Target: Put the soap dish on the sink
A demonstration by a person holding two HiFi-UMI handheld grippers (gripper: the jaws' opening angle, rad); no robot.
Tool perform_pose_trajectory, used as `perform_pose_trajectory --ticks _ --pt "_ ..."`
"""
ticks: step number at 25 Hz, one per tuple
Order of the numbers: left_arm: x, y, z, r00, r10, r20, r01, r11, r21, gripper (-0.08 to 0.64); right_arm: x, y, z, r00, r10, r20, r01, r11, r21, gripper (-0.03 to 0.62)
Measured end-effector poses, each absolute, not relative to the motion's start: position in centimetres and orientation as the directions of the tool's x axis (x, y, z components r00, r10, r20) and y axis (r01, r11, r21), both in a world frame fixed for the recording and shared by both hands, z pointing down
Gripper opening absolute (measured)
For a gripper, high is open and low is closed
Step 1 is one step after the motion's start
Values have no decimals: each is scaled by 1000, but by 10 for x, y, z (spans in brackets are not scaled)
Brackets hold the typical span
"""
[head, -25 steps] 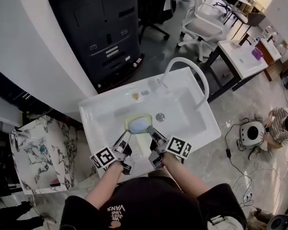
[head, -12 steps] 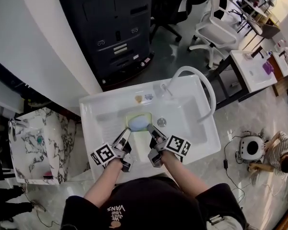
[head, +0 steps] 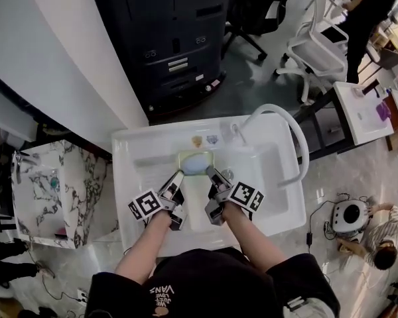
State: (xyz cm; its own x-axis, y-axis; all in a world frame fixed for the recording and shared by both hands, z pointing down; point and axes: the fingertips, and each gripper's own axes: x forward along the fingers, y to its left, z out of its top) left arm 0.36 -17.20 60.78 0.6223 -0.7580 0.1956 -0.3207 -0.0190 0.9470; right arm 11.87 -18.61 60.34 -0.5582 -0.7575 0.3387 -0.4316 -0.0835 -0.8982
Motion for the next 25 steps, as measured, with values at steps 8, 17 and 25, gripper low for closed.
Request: perform_pose_trajectory --ticks 8,17,25 --pt "8 -197 622 593 -781 196 -300 11 954 120 123 -217 615 -560 -750 352 -450 -81 -889 79" --pt "9 -212 639 574 -793 207 -279 49 959 120 125 -234 630 -558 -742 373 -456 -102 -884 79" --pt "11 -218 650 571 -792 219 -239 95 966 120 127 -242 638 -539 -745 393 -456 -134 -880 78"
